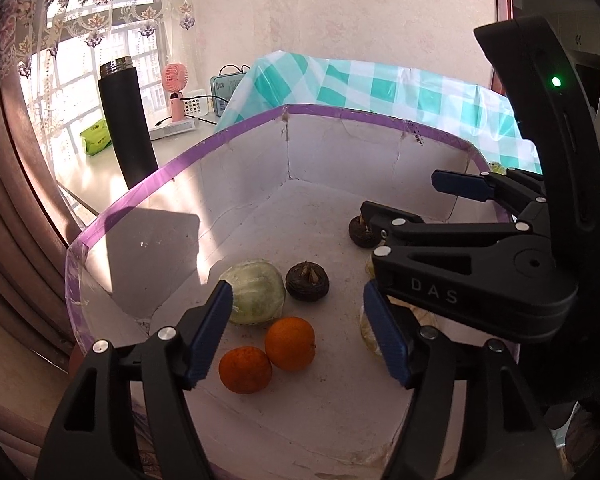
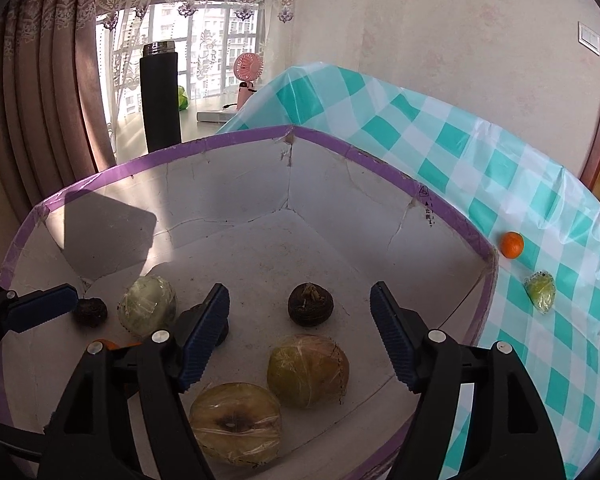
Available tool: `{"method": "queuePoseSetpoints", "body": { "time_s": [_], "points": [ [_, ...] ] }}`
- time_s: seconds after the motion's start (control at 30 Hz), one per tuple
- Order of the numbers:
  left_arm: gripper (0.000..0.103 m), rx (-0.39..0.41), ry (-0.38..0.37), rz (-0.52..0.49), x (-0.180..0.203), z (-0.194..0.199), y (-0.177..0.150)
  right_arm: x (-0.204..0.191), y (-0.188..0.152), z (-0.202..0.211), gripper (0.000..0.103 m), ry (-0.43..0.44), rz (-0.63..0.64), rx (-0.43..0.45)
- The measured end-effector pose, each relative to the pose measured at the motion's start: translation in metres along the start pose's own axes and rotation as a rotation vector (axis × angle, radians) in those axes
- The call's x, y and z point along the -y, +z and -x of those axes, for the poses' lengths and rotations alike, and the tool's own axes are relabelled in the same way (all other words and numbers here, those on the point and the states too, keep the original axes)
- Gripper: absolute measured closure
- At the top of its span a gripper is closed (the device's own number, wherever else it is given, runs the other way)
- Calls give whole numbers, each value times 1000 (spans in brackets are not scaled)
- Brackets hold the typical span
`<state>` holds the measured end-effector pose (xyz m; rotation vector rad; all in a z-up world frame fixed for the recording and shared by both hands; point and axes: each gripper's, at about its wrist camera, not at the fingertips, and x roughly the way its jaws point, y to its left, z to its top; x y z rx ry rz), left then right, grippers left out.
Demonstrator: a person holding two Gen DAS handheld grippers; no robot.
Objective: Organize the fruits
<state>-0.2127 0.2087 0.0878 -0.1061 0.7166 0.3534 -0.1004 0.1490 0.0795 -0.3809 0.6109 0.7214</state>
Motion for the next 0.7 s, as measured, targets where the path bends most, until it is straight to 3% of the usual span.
{"method": "queuePoseSetpoints", "body": {
  "time_s": [0.1, 0.2, 0.47, 0.57, 0.7],
  "points": [
    [27, 8, 24, 0, 0, 0, 0, 1, 0, 1, 32, 10, -5, 10],
    [4, 12, 102, 28, -4, -1, 0, 1, 0, 2, 31, 21, -9, 18],
    [4, 5, 133, 13, -3, -1, 3, 3, -1, 4, 24, 68, -12, 56],
    [4, 98, 236, -45, 10, 12, 4, 9, -4, 12, 24, 114, -54, 107],
    [3, 292, 285, -107, 38, 46, 6, 37, -7, 42, 19, 162, -166, 236]
  ]
}}
